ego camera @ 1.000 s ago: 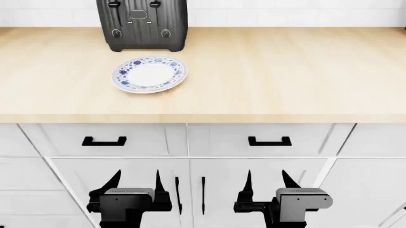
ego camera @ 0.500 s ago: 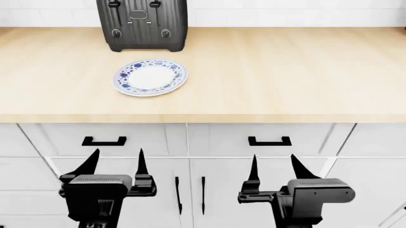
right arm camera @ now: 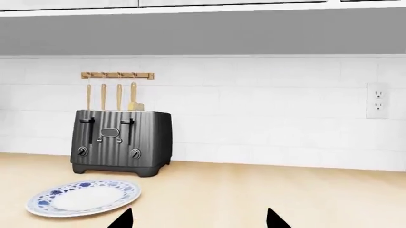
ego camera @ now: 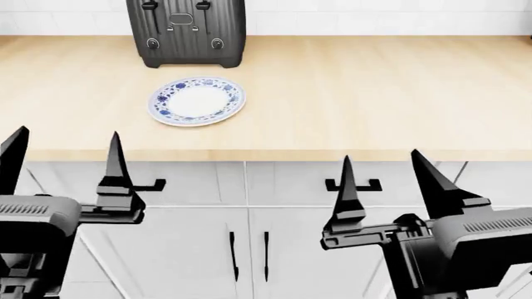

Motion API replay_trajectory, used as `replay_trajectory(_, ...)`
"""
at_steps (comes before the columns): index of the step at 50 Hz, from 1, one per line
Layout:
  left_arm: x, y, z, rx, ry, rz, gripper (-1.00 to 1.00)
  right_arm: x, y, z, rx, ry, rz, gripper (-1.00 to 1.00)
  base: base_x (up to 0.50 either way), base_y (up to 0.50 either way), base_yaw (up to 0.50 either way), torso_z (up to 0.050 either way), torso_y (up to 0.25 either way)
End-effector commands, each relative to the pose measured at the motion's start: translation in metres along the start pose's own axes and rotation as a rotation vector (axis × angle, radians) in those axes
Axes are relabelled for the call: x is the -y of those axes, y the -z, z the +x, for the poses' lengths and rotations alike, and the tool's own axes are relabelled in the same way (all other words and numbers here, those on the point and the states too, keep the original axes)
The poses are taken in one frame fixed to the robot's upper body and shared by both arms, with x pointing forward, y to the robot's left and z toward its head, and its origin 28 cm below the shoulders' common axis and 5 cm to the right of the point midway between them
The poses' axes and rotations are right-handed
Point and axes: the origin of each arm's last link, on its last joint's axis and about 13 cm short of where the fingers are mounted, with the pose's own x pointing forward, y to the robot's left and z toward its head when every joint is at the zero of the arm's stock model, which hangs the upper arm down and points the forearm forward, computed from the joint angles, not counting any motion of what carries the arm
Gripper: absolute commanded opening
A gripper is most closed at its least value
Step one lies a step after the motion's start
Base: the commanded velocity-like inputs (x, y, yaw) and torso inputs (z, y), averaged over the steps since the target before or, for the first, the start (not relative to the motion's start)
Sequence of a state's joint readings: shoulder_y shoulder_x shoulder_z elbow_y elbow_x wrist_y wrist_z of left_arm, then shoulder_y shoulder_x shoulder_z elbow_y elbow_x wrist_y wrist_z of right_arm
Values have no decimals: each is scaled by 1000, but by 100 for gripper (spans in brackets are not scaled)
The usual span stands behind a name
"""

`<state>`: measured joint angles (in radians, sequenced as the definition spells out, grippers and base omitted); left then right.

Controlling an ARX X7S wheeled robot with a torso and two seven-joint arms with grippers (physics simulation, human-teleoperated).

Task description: Place the toasted item on a plate.

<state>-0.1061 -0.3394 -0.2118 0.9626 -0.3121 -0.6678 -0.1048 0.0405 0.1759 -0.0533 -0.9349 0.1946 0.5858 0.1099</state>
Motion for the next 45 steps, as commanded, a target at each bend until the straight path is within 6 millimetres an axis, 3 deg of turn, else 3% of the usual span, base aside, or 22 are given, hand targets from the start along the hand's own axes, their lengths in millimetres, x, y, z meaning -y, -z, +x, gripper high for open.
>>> replay_trajectory(1,-24,-30,-5,68,-66,31,100,-3,-25,-6,76,-49,-24,100,0,0,0,0,0)
replay_trajectory(7,-29,-60,-14,130,-51,-11,100,-2,-41,-8,111,-59,-41,100,0,0,0,0,0)
replay_trajectory(20,-38,-96,-22,227,-45,-65,100,8,-78,-5,202,-64,-82,100,0,0,0,0,0)
replay_trajectory(45,-40,-98,-26,273,-53,-103,100,5,-87,-14,251,-70,-97,100,3,49,0,0,0)
